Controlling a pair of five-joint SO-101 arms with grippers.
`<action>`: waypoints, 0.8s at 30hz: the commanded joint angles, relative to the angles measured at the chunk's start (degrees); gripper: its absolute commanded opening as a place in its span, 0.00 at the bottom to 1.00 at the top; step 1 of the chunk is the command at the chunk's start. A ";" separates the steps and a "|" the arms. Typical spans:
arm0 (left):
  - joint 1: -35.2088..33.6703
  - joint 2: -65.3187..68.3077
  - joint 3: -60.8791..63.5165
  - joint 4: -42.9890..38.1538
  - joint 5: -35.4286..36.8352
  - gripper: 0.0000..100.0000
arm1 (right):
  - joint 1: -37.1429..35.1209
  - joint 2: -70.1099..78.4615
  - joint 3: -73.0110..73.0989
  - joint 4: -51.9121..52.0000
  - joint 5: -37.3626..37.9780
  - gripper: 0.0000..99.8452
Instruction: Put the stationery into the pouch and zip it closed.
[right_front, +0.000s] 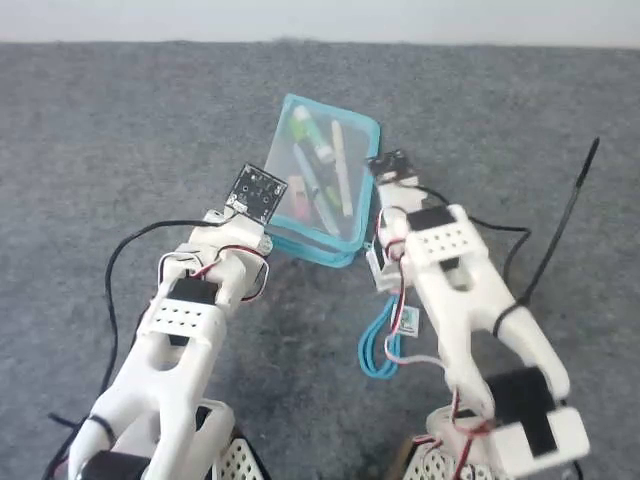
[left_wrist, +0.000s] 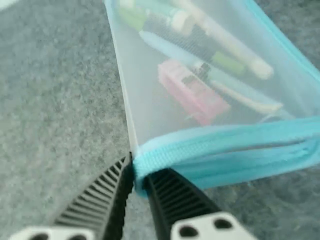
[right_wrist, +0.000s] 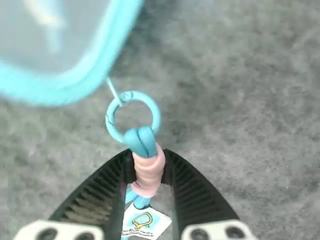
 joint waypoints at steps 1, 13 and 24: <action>0.62 -0.26 0.31 -4.75 -1.14 0.01 | -2.42 -8.48 1.93 -1.36 3.08 0.01; 8.53 -0.18 1.01 -5.01 3.43 0.01 | -4.53 -32.75 6.59 4.53 7.30 0.01; 8.35 11.52 -9.19 0.70 16.18 0.01 | -26.42 -49.10 5.71 16.04 15.12 0.01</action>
